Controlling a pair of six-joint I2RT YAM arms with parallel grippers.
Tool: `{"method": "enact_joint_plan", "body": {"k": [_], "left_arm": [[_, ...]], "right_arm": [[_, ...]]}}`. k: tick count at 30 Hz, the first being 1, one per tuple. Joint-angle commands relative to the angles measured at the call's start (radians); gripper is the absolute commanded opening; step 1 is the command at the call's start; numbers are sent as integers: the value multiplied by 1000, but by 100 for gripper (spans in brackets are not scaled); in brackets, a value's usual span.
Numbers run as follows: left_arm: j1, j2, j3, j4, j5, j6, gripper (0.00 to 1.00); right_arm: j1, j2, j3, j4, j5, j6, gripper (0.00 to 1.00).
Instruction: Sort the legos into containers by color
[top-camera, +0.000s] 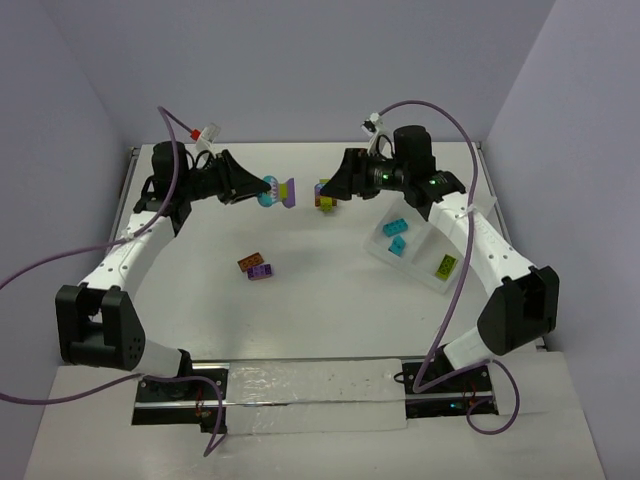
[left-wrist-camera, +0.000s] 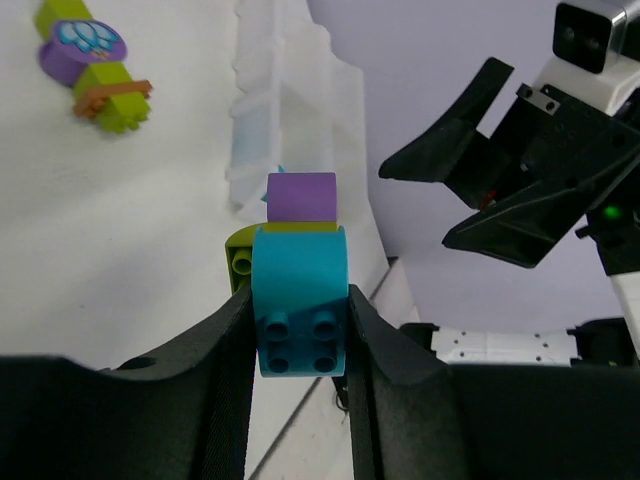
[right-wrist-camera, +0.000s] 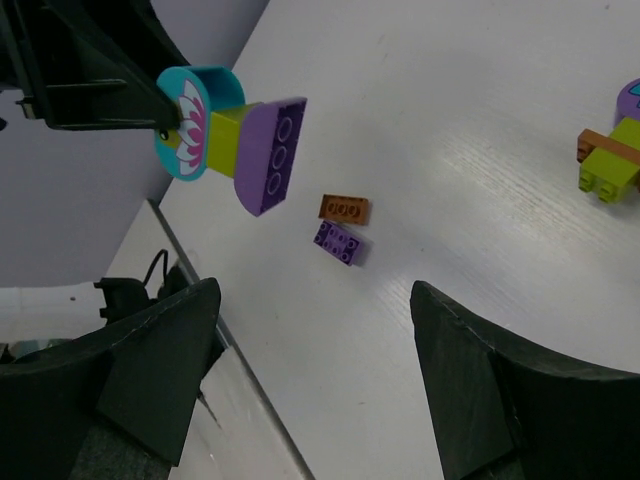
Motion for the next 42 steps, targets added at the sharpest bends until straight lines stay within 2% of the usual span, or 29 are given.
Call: {"method": "enact_joint_plan", "body": {"k": [1,3,7,9,12,15,26,32,42], "left_arm": [[6,5,-32,219,134,-81,0],[6,11,-19,186,130,-50,0],[8,59,82,-86,89,93,0],[8,80,129,-201,61,154,0],[9,82,151,-275,45,184,0],[9,62,156,-316,31,193,0],[9,44,130,-385,38,216,0],[9,30,136,-396,37,227,0],[9,27,123,-430,62,261,0]], "right_arm": [[58,24,100,-108,77,-153,84],[91,21,125,-160,117,-229,85],[188,-31,101,-192,284,-458,83],[241,-87,22,-123,331,-586,81],[315,-186,-129,60,408,-747,82],[364,-219,-196,171,409,-867,83],[421,-91,-77,186,283,-946,77],[427,-39,-60,220,266,-957,76],[429,81,13,164,238,-973,76]]}}
